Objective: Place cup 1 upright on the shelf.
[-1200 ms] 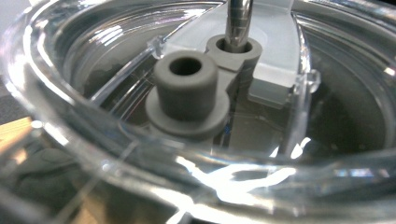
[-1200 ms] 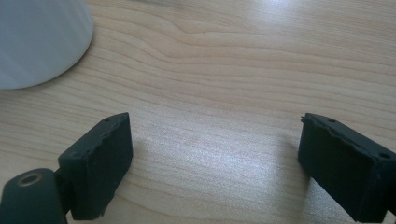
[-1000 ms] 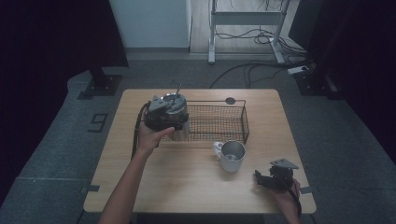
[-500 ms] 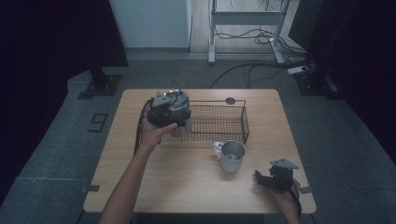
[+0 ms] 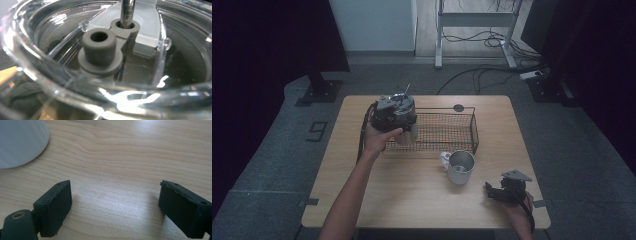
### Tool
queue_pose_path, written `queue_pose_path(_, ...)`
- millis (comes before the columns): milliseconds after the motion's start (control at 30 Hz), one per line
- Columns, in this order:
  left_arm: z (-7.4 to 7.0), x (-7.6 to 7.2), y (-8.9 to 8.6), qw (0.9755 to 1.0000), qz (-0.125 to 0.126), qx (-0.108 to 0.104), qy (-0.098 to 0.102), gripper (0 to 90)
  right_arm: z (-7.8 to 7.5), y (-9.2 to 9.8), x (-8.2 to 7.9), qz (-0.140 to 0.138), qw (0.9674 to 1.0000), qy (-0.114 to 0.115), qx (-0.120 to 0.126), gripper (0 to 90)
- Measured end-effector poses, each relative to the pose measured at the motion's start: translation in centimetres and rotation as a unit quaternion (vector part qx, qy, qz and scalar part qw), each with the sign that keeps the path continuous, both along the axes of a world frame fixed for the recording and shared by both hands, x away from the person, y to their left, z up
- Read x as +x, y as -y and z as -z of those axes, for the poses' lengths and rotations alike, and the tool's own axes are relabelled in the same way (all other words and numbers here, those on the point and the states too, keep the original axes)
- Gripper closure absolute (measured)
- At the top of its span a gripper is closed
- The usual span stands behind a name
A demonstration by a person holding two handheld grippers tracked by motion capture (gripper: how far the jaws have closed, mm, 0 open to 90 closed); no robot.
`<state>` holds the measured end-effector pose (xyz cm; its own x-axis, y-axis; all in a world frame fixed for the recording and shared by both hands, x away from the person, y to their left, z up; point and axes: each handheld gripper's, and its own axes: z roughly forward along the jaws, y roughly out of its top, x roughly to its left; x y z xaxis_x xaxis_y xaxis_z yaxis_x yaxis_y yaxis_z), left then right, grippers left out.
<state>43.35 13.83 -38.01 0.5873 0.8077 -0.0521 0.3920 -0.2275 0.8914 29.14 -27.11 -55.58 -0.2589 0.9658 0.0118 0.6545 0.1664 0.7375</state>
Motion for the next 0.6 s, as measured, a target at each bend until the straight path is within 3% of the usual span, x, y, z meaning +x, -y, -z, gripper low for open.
queue_pose_path(600, -0.2, 1.7, 0.2, 0.9999, -0.009, 0.0, -0.006, 3.9, 0.0, 0.0, 0.0, 0.0, 1.0, 0.0, 0.0, 11.6)
